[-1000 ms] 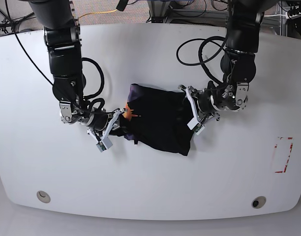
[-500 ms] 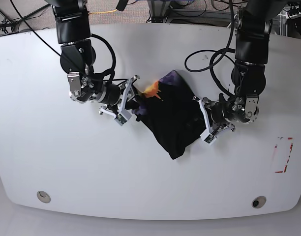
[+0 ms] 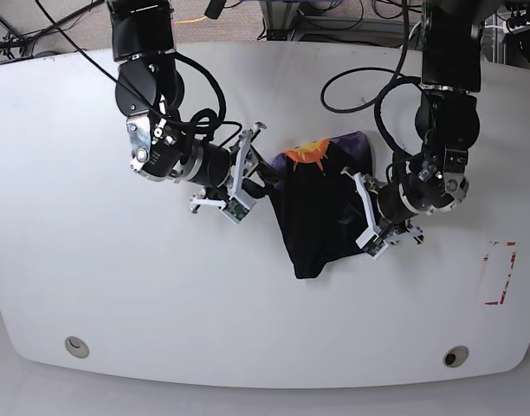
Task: Fold the T-shirt properly
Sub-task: 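Lift and rotate the bundle with both grippers, bringing grippers together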
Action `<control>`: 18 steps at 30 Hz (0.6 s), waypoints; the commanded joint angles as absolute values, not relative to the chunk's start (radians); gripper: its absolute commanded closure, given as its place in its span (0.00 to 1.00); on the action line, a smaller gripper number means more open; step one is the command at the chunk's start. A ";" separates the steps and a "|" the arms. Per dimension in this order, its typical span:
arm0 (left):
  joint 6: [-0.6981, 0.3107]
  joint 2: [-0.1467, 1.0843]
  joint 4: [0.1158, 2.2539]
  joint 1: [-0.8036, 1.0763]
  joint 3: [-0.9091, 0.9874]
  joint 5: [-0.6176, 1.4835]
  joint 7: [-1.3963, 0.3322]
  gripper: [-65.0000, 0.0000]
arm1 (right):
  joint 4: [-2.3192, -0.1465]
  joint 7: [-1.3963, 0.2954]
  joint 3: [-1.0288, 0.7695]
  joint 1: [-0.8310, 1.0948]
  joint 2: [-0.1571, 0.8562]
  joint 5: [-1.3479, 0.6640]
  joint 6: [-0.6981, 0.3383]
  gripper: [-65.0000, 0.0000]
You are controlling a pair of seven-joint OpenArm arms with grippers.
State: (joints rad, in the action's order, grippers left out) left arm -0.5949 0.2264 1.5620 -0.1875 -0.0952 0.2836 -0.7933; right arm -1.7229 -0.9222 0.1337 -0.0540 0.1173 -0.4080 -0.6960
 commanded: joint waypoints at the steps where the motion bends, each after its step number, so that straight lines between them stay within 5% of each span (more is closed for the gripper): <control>1: -0.591 0.220 1.644 -0.171 -0.093 0.294 -0.779 0.66 | -1.753 -0.944 0.120 -0.099 0.102 -0.426 -0.698 0.71; 18: -0.590 0.145 1.673 0.016 -0.085 0.286 -0.774 0.66 | -1.466 -0.911 0.125 -0.183 0.002 -0.613 -0.698 0.71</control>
